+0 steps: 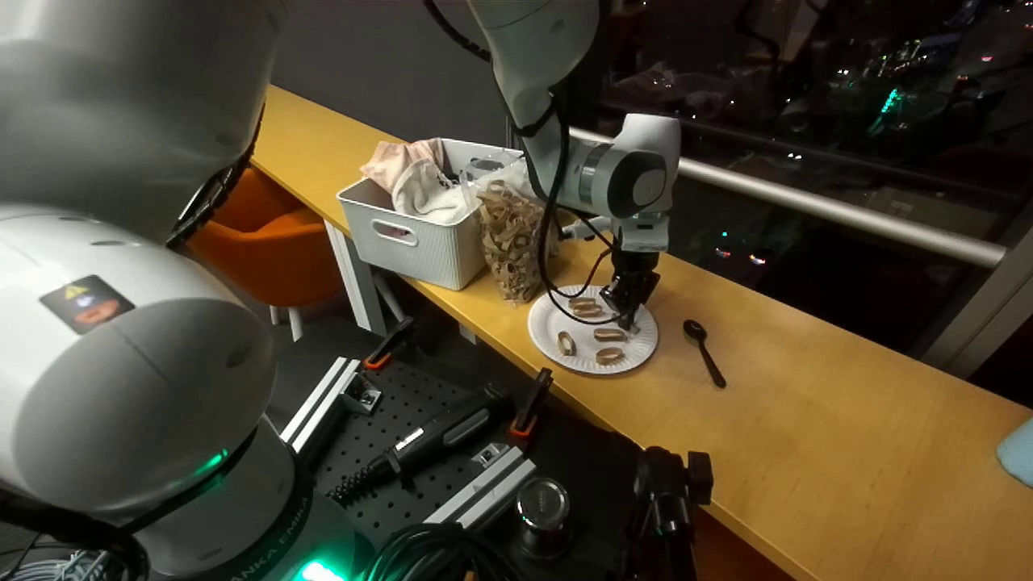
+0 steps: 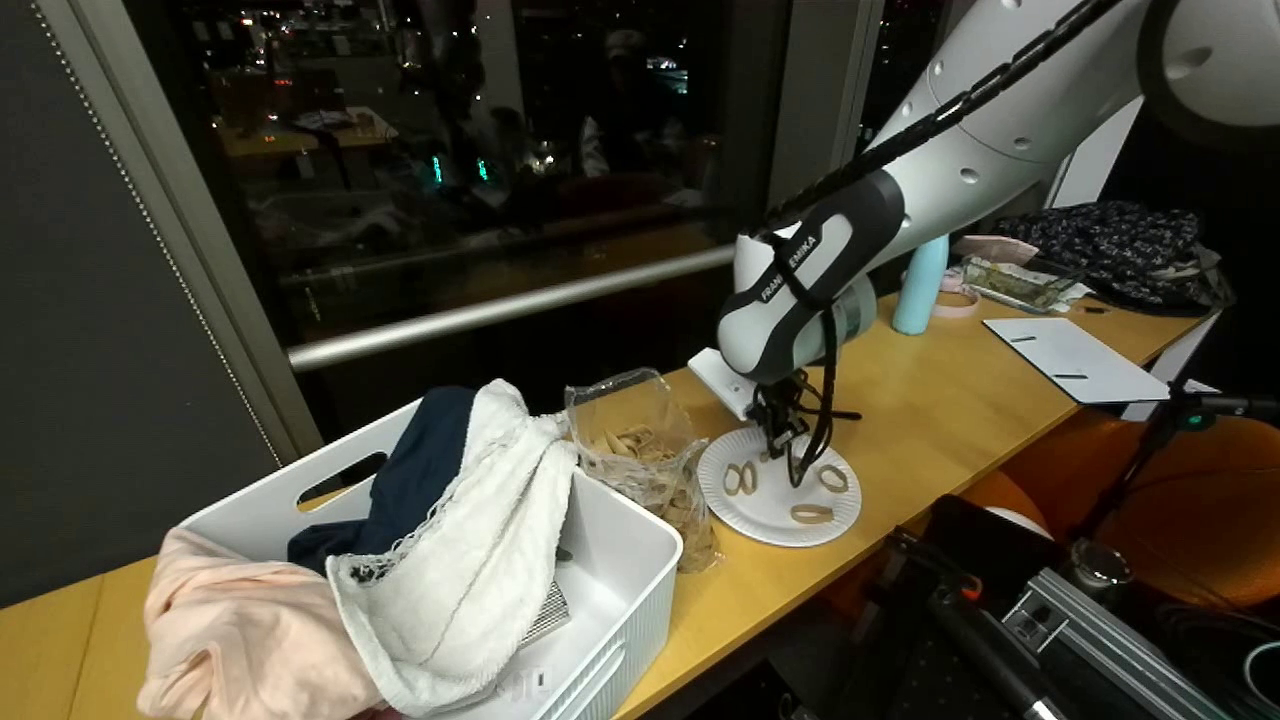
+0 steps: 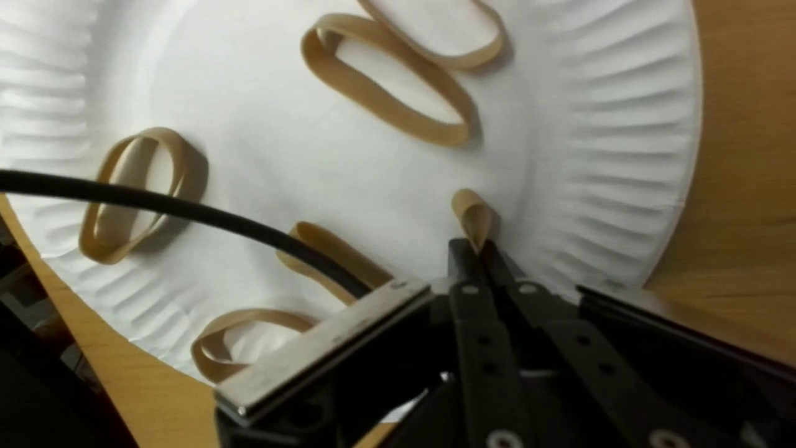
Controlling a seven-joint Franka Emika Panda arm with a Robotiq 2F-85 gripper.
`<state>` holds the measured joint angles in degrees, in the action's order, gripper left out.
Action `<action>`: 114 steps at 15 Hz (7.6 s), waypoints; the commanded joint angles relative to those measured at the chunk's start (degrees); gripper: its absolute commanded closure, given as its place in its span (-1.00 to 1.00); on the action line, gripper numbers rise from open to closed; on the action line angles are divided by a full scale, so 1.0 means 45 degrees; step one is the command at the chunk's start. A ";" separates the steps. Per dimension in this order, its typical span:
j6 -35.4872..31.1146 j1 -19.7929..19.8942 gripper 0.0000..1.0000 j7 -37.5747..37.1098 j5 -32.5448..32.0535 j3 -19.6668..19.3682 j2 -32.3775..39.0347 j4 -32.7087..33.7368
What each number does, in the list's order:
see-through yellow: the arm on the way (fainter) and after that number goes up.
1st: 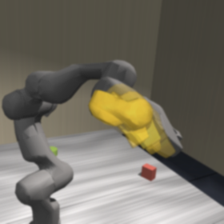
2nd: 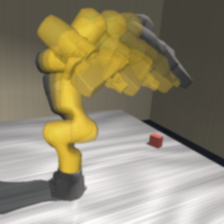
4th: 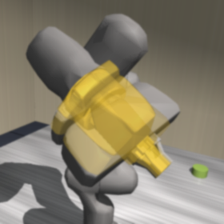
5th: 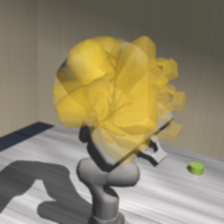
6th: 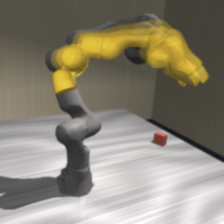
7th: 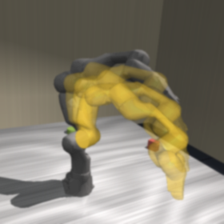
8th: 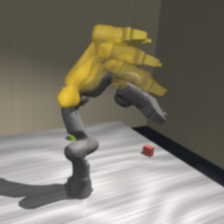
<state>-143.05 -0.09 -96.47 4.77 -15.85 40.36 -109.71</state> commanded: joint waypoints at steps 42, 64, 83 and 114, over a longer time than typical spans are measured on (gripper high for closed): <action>-0.0250 -0.1065 -0.59 -0.1694 -0.0094 0.0737 -0.0746 -0.0648; -0.0178 -0.0846 1.00 -0.2184 0.0182 0.0781 -0.0818 -0.0893; -0.0422 -0.0754 0.99 -0.2699 -0.2040 0.0336 -0.7473 -0.4341; -0.2658 -0.1731 0.99 0.0836 -0.3848 0.4237 -0.7267 -0.3564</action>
<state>-152.68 -6.97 -94.56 -13.09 3.53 8.08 -124.53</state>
